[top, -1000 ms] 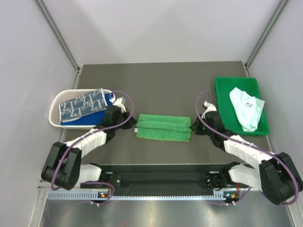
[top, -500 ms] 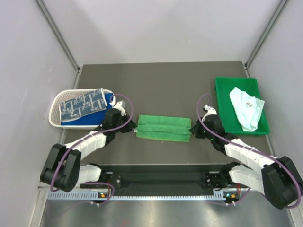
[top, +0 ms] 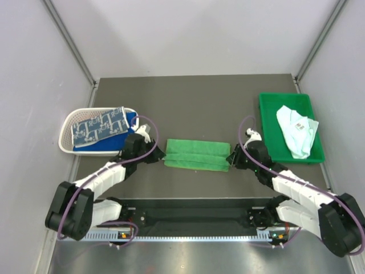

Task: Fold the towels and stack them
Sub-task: Fold the towel

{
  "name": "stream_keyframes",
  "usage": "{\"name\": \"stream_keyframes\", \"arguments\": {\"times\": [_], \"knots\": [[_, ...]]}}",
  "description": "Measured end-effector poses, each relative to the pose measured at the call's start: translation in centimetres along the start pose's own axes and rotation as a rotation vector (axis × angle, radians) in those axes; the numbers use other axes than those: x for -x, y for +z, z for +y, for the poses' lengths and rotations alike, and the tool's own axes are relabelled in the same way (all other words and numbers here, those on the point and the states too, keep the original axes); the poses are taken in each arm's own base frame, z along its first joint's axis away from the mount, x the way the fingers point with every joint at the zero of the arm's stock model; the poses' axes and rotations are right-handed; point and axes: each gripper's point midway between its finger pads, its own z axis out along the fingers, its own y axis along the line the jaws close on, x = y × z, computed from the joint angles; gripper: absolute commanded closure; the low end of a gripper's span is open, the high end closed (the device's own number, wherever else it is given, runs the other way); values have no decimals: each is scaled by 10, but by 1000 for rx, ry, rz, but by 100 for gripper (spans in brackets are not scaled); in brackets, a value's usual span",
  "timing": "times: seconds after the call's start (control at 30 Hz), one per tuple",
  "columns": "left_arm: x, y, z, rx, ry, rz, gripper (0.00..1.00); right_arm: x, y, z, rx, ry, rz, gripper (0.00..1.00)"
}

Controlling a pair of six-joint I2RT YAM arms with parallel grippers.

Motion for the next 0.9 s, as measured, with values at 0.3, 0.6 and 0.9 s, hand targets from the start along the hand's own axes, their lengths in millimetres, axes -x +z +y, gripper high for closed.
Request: {"name": "stream_keyframes", "arguments": {"times": [0.3, 0.6, 0.9], "knots": [[14, -24, -12, 10, 6, -34, 79, 16, -19, 3, -11, -5, -51, 61], [22, 0, -37, 1, 39, 36, 78, 24, -6, 26, -12, -49, -8, 63], [-27, 23, -9, 118, 20, 175, 78, -17, 3, 16, -45, -33, 86, 65]]}}
